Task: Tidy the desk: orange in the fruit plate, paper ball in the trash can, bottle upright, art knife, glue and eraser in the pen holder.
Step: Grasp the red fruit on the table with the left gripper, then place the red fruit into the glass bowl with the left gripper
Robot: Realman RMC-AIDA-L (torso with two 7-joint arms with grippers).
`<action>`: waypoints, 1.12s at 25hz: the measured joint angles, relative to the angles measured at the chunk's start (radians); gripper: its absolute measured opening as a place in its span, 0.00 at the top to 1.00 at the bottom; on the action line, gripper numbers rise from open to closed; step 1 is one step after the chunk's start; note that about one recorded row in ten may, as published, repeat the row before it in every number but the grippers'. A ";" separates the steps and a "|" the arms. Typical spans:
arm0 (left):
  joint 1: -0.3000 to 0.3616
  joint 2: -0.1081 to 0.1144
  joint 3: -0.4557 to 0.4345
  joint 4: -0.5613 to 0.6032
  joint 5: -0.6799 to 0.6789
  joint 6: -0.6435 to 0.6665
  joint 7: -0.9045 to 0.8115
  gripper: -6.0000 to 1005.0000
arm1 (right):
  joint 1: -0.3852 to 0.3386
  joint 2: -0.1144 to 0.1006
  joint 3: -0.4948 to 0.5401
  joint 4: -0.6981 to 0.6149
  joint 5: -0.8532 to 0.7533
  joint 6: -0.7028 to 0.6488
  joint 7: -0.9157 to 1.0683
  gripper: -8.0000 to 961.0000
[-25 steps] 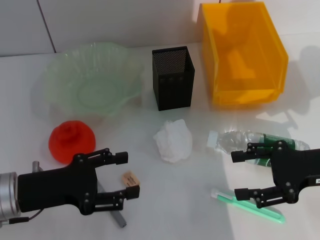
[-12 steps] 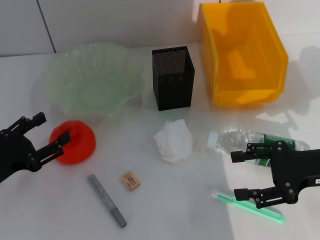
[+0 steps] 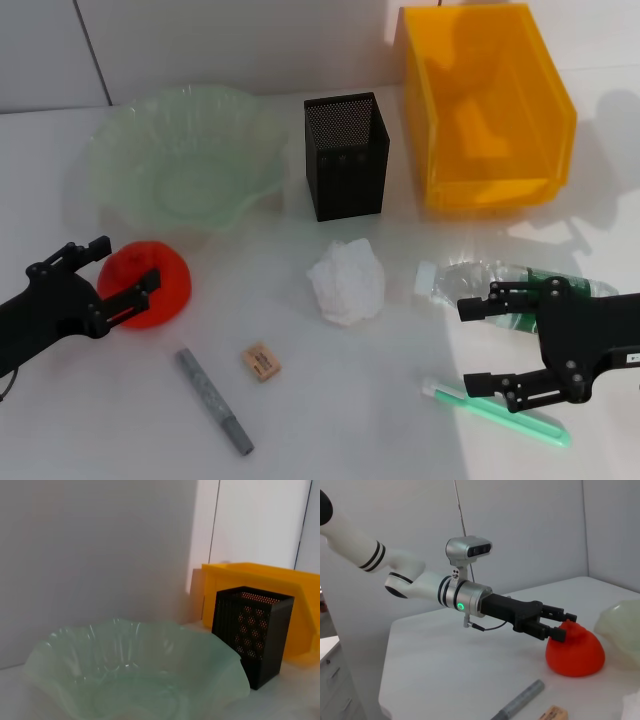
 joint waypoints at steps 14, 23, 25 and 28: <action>-0.026 -0.004 0.033 -0.022 0.000 -0.112 0.005 0.30 | 0.010 0.003 0.000 -0.001 0.000 0.022 0.000 0.20; -0.018 0.003 0.048 -0.010 0.002 -0.016 0.004 0.51 | 0.014 0.003 -0.002 0.001 0.000 0.038 0.000 0.20; -0.012 0.004 0.046 0.002 0.004 0.040 0.005 0.59 | 0.014 0.004 -0.002 0.001 0.000 0.038 0.000 0.21; -0.006 0.006 0.035 0.025 -0.003 0.124 0.007 0.67 | 0.011 0.004 -0.001 0.001 0.000 0.038 0.000 0.21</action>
